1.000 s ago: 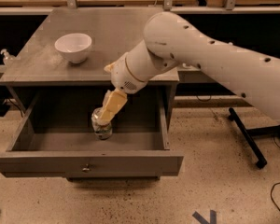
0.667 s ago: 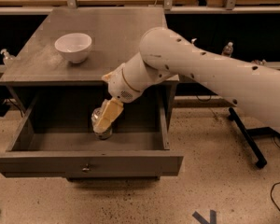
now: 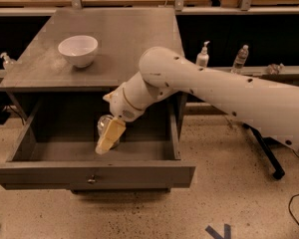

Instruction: Pick 7up can from top drawer and place on counter

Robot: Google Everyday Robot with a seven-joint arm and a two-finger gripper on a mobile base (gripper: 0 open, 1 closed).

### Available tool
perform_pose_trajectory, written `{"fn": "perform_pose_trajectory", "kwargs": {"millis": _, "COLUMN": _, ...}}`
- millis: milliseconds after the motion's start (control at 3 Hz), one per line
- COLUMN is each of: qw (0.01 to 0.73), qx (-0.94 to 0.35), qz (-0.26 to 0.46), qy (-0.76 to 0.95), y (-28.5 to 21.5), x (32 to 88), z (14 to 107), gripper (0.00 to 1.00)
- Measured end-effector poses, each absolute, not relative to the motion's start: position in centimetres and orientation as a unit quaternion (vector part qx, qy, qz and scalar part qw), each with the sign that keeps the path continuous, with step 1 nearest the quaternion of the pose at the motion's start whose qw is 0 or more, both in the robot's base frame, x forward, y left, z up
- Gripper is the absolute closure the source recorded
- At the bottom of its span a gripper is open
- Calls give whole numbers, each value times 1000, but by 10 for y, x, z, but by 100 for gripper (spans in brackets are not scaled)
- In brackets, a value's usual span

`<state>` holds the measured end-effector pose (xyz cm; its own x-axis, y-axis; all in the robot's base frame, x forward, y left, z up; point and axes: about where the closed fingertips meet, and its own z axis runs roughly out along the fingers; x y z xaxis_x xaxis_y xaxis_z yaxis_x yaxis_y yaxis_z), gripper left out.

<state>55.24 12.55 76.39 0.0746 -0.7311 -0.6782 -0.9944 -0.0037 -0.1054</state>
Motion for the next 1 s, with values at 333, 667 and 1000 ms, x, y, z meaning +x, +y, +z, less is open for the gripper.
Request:
{"fn": "perform_pose_trajectory", "kwargs": {"millis": 333, "qw": 280, "qx": -673, "qz": 227, "qy": 646, "y": 129, "x": 552, "z": 752, "gripper": 0}}
{"fn": "perform_pose_trajectory", "kwargs": {"millis": 667, "qw": 273, "qx": -672, "qz": 230, "qy": 648, "y": 134, "x": 556, "z": 739, "gripper": 0}}
{"fn": "perform_pose_trajectory", "kwargs": {"millis": 1000, "qw": 267, "qx": -672, "qz": 232, "qy": 650, "y": 138, "x": 561, "z": 725, "gripper": 0}}
